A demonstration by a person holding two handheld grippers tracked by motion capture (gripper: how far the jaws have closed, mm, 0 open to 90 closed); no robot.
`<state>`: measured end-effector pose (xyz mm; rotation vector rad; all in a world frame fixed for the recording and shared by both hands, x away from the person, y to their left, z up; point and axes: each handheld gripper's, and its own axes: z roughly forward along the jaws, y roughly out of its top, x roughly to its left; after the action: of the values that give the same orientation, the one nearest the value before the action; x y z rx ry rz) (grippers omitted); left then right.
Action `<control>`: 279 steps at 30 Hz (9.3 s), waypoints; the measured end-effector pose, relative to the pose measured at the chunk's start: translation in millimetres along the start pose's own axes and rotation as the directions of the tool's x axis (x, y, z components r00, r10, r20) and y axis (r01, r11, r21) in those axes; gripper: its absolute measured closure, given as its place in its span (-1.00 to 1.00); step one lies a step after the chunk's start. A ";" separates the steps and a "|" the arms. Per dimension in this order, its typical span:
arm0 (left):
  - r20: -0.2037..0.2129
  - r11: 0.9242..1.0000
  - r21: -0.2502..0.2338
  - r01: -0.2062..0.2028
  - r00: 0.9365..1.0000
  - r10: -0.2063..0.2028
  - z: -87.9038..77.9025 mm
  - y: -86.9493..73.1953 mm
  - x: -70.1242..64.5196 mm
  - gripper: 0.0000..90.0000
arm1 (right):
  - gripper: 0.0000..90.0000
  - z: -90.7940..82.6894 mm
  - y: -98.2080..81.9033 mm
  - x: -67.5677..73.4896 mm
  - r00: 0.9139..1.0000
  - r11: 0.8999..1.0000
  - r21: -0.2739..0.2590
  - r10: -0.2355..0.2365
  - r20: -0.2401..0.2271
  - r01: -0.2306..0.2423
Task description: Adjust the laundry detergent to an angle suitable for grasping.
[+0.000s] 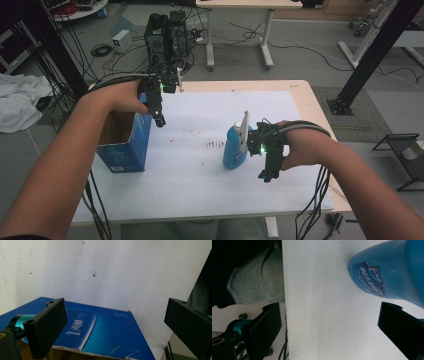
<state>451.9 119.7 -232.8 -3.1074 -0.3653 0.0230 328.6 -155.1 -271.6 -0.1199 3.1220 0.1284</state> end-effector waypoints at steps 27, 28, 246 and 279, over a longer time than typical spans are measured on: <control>-0.010 1.000 -0.013 0.019 1.000 -0.020 -2.8 -6.4 2.8 -0.91 | -0.91 0.8 -1.7 -5.8 1.000 1.000 -0.007 0.008 -0.015 -0.008; -0.009 1.000 -0.009 0.020 1.000 -0.020 -4.0 -6.7 2.4 -0.91 | -0.91 0.8 -1.6 -5.7 1.000 1.000 -0.004 0.009 -0.014 -0.009; -0.049 0.539 -0.821 0.186 0.919 -0.392 121.7 124.6 -121.4 -0.06 | -0.91 33.2 -101.2 -23.3 0.968 0.968 -0.008 0.249 -0.010 -0.249; -0.025 0.555 -0.822 0.124 0.967 -0.252 86.3 99.0 -97.0 0.00 | -0.91 34.9 -97.5 -21.5 0.968 0.968 -0.007 0.250 -0.012 -0.251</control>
<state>379.1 1.9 -319.3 -3.9057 -0.9574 -0.5307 357.9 -247.5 -313.9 0.2763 3.1333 0.1431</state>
